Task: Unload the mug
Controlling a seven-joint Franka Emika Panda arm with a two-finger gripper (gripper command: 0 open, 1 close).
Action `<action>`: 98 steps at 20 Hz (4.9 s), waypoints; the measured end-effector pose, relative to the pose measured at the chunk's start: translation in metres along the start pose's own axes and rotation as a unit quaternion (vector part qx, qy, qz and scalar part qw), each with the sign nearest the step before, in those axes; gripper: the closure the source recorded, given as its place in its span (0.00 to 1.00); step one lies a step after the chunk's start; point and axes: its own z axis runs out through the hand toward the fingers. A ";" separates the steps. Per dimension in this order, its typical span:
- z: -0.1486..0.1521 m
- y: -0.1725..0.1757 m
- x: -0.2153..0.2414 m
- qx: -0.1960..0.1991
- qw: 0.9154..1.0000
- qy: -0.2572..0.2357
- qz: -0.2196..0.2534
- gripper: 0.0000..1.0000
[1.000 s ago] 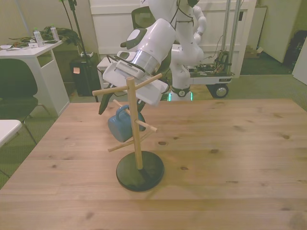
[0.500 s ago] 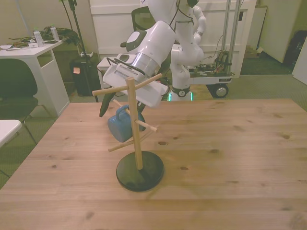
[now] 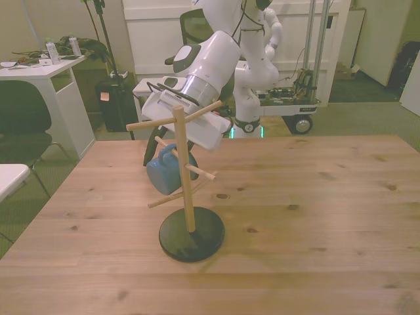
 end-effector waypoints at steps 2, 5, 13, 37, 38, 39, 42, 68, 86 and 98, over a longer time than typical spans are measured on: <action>0.000 0.000 0.000 0.000 1.000 0.000 0.000 1.00; -0.001 -0.001 -0.001 0.001 1.000 -0.001 0.000 1.00; -0.005 -0.005 0.004 0.005 1.000 0.003 0.003 1.00; -0.046 -0.006 0.010 0.028 0.999 0.010 0.024 1.00; -0.048 -0.005 0.010 0.029 0.999 0.011 0.024 1.00; -0.048 -0.005 0.010 0.030 0.999 0.011 0.025 1.00; -0.050 -0.002 0.010 0.029 0.999 0.009 0.030 1.00; -0.128 0.060 -0.062 0.083 0.983 -0.157 0.037 1.00; -0.102 0.034 -0.127 -0.005 0.939 -0.340 -0.051 1.00; -0.050 0.031 -0.143 -0.044 0.931 -0.359 -0.053 1.00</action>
